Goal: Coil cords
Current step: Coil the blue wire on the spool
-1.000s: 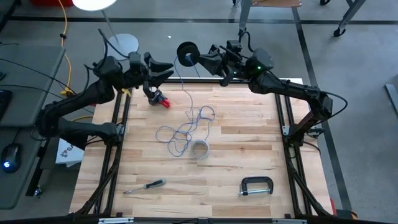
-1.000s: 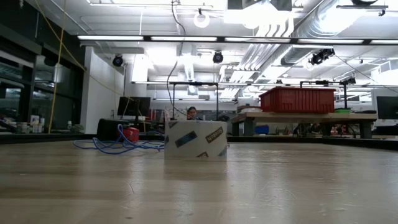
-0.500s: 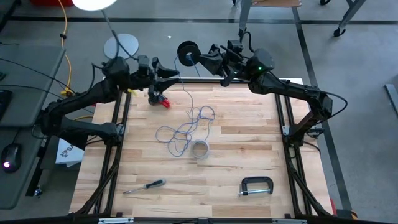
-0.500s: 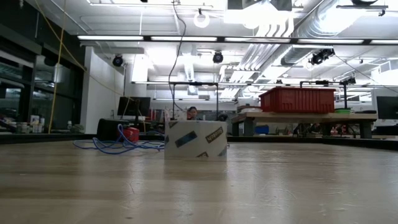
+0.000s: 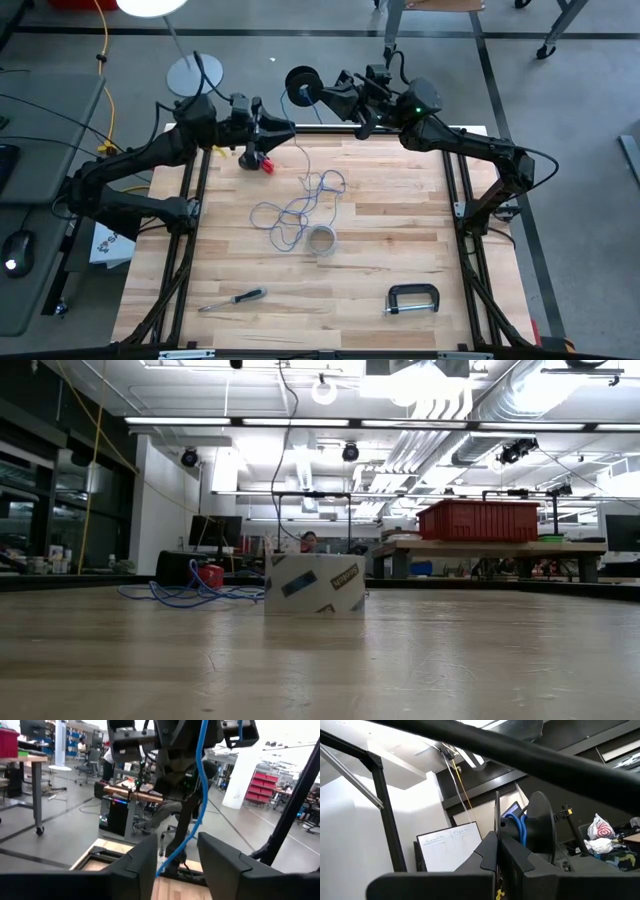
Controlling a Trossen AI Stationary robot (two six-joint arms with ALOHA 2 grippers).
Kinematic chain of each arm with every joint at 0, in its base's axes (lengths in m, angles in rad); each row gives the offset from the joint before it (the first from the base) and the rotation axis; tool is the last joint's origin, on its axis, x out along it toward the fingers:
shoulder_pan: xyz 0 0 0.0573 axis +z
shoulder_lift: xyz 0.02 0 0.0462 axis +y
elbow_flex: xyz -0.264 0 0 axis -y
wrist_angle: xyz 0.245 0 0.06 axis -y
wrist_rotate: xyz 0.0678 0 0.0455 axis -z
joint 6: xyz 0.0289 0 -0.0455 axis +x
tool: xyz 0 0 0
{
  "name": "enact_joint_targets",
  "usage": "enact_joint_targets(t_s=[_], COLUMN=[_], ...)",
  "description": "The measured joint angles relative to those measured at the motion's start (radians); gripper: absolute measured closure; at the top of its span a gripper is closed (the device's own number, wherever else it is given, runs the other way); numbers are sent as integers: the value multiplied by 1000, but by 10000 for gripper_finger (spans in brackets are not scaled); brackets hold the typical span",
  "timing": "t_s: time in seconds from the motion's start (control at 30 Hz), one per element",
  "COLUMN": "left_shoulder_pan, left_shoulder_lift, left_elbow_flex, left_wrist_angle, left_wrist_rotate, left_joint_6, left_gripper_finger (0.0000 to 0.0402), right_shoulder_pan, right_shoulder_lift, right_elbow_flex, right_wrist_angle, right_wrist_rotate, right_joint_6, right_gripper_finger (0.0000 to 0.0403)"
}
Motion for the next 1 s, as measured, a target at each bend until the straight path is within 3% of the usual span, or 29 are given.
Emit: enact_joint_targets(t_s=[0.47,0.7,1.0], left_shoulder_pan=[0,-8,-16], left_shoulder_lift=[12,125,236], left_elbow_flex=[0,0,2], left_wrist_angle=[-27,134,323], left_wrist_rotate=[20,130,182], left_joint_6=[45,-14,-46], left_gripper_finger=[395,400,401], right_shoulder_pan=[5,45,88], right_shoulder_lift=[0,13,16], right_elbow_flex=[0,0,0], right_wrist_angle=[21,26,-40], right_wrist_rotate=[0,26,1], right_joint_6=[28,81,141], right_gripper_finger=[403,403,403])
